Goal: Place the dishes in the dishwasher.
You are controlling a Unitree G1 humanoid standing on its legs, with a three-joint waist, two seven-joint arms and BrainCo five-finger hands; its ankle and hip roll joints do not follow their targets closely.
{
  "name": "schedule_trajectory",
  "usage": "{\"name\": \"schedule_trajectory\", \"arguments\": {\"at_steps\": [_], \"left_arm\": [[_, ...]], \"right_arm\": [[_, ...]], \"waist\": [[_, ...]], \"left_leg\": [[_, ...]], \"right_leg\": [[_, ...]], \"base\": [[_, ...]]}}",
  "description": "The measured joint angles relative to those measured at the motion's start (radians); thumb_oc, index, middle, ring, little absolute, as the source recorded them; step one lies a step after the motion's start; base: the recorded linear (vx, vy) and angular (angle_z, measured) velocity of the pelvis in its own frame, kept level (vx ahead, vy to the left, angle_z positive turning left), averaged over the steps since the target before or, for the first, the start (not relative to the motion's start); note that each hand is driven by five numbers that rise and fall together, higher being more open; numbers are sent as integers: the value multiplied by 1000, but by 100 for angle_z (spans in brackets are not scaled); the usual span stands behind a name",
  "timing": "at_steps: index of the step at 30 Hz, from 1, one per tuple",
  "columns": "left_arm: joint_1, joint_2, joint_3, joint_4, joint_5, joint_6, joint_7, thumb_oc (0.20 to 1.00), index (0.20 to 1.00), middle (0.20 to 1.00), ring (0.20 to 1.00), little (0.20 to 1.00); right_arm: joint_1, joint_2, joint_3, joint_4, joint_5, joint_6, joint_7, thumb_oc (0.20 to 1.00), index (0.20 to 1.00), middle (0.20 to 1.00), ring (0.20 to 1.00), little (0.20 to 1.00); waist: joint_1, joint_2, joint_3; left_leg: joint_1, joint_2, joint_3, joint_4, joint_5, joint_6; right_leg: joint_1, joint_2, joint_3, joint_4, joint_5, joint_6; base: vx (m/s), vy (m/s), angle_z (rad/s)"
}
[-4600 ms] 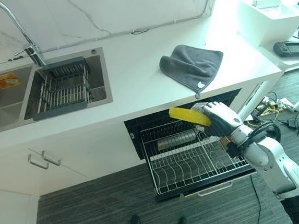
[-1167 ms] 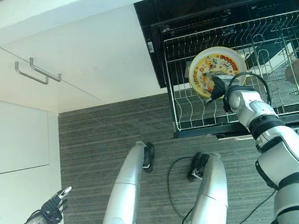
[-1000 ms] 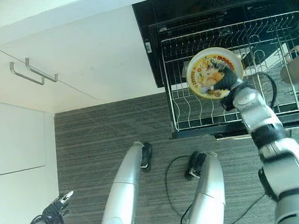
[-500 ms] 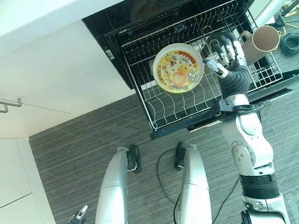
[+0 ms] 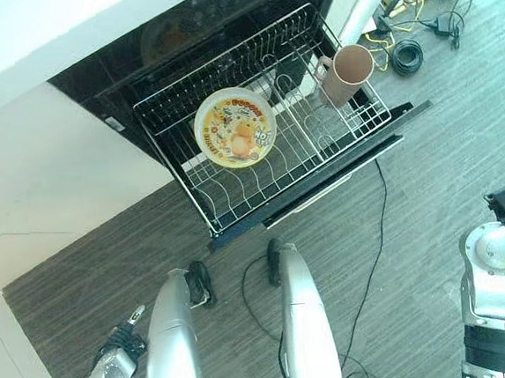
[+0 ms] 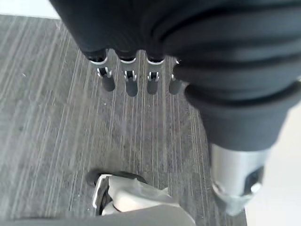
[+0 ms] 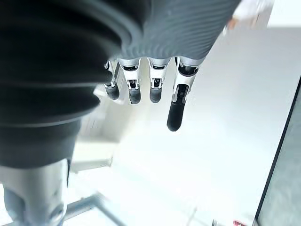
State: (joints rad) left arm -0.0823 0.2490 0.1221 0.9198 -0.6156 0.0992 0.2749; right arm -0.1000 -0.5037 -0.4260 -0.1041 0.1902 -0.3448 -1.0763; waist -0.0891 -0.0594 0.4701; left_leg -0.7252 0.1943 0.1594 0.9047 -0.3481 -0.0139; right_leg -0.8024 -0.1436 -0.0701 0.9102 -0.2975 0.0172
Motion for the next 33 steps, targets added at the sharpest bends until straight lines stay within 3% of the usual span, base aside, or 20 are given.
{"name": "schedule_trajectory", "arguments": {"at_steps": [1,3,7,11,15,19,24,33], "left_arm": [[0,0,-14,-7,-15,2,5,1000,1000,1000,1000,1000],[-6,3,-16,-7,-41,18,13,1000,1000,1000,1000,1000],[-15,17,-51,-12,-85,40,34,1000,1000,1000,1000,1000],[-40,29,-85,-15,-113,74,67,1000,1000,1000,1000,1000],[-66,29,-94,-18,-131,101,96,1000,1000,1000,1000,1000],[-67,28,-104,-41,-150,112,120,1000,1000,1000,1000,1000],[-66,26,-120,-60,-151,117,144,1000,1000,1000,1000,1000],[-64,20,-124,-57,-151,117,156,1000,1000,1000,1000,1000]], "right_arm": [[1,60,16,49,93,-12,1,200,200,200,200,200],[2,115,48,106,178,-49,43,200,200,200,200,200],[1,216,120,284,528,-65,218,200,200,200,200,200],[-7,246,226,409,886,5,459,200,200,200,200,200],[-35,270,310,447,1085,96,618,200,200,200,200,200],[-43,273,303,379,1140,126,673,200,200,200,200,200],[-34,271,318,316,1140,210,724,200,200,200,200,200],[-81,211,337,211,988,344,803,200,200,200,200,200]], "waist": [[-5,7,-2],[-6,11,-3],[-7,20,-2],[-2,26,-2],[7,27,-2],[12,28,-3],[14,28,-3],[38,36,-12]], "left_leg": [[-1,-2,4,6,-1,-1],[-2,-4,10,6,-1,0],[1,-5,13,6,-3,4],[9,-5,8,9,-2,3],[5,-7,-12,20,3,-7],[5,-6,-15,24,3,-7],[4,-9,-18,31,4,-9],[-9,-11,-41,42,6,-15]], "right_leg": [[-3,-1,5,3,8,3],[-7,-4,9,6,9,4],[-8,-7,13,13,8,2],[-7,-8,11,37,1,-7],[-9,-9,-1,65,-21,-19],[-11,-9,-2,74,-34,-27],[-10,-15,-6,85,-34,-27],[-10,-22,-26,100,-37,-25]], "base": [[32,25,-8],[0,0,0],[6,-9,0],[41,-44,3],[40,-16,10],[31,-4,1],[9,-8,3],[6,-17,5]]}}
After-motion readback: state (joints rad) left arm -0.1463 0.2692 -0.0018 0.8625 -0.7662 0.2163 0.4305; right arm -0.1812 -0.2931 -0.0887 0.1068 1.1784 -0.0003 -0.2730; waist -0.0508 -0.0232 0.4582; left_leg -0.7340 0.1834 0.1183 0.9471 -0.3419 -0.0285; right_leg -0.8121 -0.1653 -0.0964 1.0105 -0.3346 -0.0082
